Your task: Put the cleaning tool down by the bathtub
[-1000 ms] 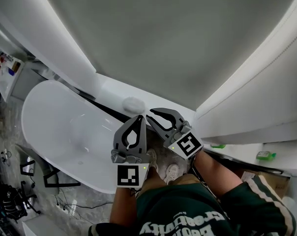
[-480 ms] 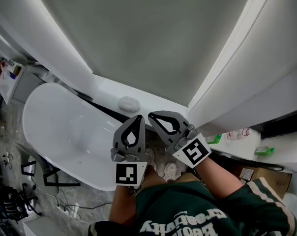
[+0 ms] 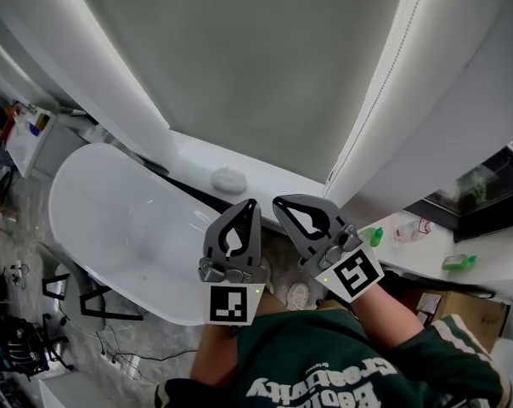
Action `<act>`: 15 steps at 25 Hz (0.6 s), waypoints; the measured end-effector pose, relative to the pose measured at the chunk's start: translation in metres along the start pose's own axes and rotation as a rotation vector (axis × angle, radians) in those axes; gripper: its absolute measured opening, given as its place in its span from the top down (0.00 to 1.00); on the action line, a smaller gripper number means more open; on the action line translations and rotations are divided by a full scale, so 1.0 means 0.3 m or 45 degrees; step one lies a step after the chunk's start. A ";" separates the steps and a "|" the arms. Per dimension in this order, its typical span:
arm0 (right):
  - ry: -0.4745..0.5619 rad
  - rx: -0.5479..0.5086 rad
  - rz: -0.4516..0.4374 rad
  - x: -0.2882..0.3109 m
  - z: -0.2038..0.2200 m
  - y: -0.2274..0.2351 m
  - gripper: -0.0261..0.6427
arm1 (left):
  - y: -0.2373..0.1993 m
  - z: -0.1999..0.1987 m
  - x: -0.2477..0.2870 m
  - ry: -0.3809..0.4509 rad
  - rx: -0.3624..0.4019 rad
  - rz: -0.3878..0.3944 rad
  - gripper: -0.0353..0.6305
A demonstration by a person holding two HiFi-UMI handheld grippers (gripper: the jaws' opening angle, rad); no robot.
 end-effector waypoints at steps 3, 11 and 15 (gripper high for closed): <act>-0.001 -0.023 0.008 -0.038 -0.026 -0.012 0.94 | 0.015 -0.042 -0.025 0.020 -0.002 -0.003 0.94; 0.012 -0.099 0.020 -0.078 -0.077 -0.047 0.94 | 0.046 -0.104 -0.066 0.055 0.024 0.034 0.94; 0.003 -0.096 0.029 -0.086 -0.076 -0.044 0.94 | 0.060 -0.120 -0.069 0.071 0.037 0.046 0.94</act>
Point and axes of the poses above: the fingertips, and each gripper's own axes: x forward along the fingers, y to its right, z out of its underside, the point moved 3 cm from there along -x, backward along the fingers, and after that the axes turned 3 degrees about -y, right-handed, at the moved point
